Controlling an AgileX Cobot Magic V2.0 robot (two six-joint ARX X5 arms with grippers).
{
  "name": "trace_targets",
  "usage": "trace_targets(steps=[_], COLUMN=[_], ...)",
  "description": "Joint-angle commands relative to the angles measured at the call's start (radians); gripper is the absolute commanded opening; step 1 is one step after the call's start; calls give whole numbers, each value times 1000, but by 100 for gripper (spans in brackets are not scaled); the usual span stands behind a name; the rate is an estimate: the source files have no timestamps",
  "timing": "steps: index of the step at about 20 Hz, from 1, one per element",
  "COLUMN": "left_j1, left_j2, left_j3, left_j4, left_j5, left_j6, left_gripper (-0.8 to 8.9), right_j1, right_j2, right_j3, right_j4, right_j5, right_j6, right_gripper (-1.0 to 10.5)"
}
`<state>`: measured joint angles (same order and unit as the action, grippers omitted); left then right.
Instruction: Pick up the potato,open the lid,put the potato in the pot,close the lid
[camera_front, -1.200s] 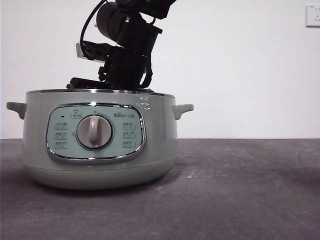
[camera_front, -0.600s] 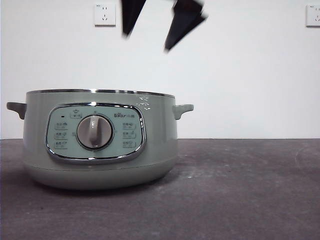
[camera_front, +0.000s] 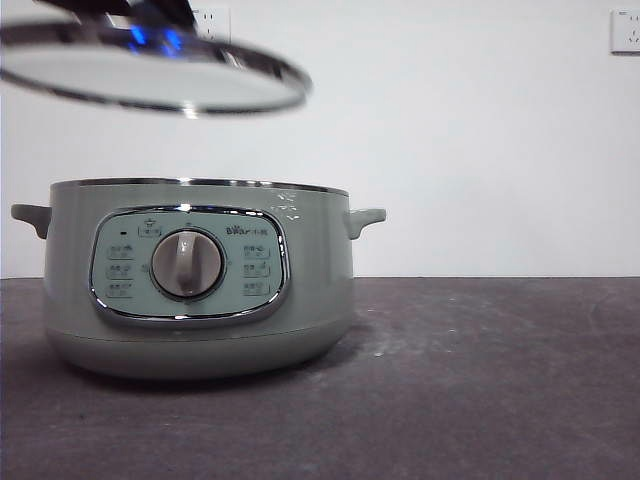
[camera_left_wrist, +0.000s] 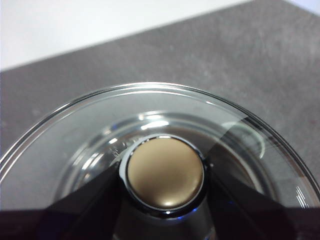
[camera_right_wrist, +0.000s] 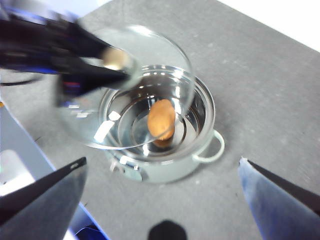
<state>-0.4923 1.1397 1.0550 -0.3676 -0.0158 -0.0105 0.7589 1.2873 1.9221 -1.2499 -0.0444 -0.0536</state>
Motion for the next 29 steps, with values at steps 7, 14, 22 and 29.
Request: trace_targets(steps=[7, 14, 22, 29], left_j1=[-2, -4, -4, -4], left_j2=[163, 213, 267, 275], left_j3=[14, 14, 14, 14], left_j4=[142, 142, 63, -21], left_j5=[50, 47, 49, 47], left_j6=[2, -8, -8, -8], left_gripper=[-8, -8, -8, 49], right_j1=[0, 0, 0, 0], right_j2=[-98, -104, -104, -104], right_j3=[-2, -2, -2, -2], right_j4=[-97, -117, -117, -117], right_j5=[2, 2, 2, 1], right_j6=[50, 56, 63, 64], right_gripper=[500, 500, 500, 500])
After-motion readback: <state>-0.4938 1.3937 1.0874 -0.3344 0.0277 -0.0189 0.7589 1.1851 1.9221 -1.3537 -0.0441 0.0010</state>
